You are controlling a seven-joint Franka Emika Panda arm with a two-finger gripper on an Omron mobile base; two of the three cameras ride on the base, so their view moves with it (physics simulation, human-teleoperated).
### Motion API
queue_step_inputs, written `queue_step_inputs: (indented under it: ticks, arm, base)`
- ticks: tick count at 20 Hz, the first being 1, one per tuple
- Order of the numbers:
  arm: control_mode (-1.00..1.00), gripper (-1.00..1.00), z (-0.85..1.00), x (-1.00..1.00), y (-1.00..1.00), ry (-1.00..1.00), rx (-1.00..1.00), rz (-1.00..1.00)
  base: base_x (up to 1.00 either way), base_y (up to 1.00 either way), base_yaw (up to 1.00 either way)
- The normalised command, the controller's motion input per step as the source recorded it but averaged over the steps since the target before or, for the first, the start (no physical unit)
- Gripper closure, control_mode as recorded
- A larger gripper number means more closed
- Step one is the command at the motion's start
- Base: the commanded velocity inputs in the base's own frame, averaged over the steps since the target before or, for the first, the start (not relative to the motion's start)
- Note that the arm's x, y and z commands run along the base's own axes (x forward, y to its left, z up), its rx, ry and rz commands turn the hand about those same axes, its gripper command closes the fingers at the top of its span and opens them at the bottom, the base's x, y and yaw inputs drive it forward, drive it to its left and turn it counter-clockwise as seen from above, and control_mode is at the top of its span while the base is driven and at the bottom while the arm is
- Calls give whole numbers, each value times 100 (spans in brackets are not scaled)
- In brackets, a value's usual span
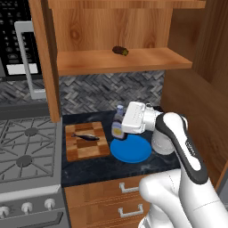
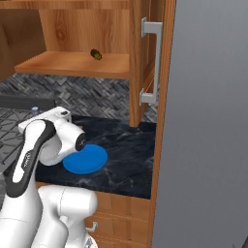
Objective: Pick the fish from the plate and place it on the cutting board. Then pick the condiment bottle from the cabinet and place it next to the cutting board.
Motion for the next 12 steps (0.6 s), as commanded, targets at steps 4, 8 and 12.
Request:
queue_step_inputs:
  ticks: [4,8,12]
  arm:
    - [-100,100,-15,33,-4,0,0,0]
    - [-100,100,-8,28,-7,0,0,0]
    - [-100,100,-1,22,-3,0,0,2]
  base:
    - [0,0,0]
    - [0,0,0]
    - [0,0,0]
